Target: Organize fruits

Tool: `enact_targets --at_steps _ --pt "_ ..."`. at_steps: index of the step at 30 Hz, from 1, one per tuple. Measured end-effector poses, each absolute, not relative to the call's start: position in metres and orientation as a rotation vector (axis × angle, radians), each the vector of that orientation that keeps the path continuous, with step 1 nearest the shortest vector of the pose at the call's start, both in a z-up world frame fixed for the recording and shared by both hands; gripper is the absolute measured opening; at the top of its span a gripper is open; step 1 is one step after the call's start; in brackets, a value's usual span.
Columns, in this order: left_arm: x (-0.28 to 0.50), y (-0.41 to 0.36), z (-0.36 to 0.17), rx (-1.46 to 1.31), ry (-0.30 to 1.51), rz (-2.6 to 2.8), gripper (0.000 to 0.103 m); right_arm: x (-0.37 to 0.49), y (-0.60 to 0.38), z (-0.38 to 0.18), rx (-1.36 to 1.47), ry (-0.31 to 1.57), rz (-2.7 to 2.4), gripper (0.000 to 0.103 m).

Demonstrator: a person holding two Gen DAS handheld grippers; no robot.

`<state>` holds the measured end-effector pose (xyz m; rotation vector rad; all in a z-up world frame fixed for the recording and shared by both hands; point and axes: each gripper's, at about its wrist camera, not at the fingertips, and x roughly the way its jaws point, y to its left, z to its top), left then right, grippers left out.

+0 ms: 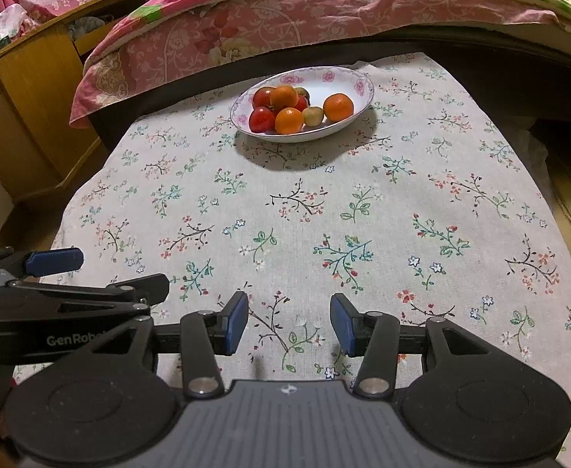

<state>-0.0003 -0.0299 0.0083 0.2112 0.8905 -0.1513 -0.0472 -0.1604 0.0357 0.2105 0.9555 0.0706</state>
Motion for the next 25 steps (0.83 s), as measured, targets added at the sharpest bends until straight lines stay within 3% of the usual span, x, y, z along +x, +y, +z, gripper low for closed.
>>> enact_targets --at_steps 25 --pt "-0.0006 -0.0308 0.0108 0.232 0.848 -0.139 0.099 -0.0466 -0.161 0.0346 0.211 0.951 0.068 0.046"
